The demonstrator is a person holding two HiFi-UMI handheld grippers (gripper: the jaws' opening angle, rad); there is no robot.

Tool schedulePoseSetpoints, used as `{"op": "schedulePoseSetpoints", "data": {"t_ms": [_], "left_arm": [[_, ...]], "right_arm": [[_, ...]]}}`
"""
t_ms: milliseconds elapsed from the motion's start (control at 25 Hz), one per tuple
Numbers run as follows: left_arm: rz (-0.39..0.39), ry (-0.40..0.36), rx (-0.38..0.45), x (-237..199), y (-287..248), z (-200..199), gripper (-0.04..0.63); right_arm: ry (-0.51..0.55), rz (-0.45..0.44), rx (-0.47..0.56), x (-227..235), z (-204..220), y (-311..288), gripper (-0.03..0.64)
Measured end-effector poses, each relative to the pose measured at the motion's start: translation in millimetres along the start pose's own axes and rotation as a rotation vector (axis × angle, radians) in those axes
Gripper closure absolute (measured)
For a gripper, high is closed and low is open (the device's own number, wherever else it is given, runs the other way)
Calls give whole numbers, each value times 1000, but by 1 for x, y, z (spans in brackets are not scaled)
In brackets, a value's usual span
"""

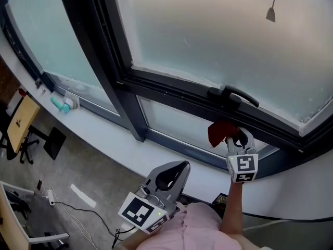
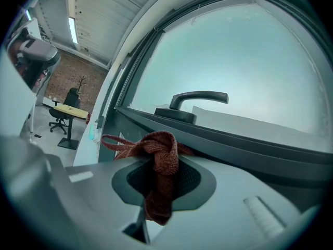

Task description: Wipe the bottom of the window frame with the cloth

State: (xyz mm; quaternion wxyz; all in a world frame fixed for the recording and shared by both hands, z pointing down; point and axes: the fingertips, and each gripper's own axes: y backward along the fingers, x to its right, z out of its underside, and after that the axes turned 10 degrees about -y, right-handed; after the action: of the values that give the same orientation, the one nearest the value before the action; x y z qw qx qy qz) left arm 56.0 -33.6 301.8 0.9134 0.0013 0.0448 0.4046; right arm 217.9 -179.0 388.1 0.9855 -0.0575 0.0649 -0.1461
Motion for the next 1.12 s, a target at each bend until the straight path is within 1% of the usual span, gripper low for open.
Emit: {"op": "schedulePoseSetpoints", "data": {"t_ms": [360, 1120], "left_arm": [[-8, -2, 3, 1, -2, -1, 597], [26, -6, -2, 17, -12, 2, 597]], "right_arm": [[-3, -4, -1, 2, 1, 2, 549], [-8, 47, 3, 29, 4, 22, 549]]}}
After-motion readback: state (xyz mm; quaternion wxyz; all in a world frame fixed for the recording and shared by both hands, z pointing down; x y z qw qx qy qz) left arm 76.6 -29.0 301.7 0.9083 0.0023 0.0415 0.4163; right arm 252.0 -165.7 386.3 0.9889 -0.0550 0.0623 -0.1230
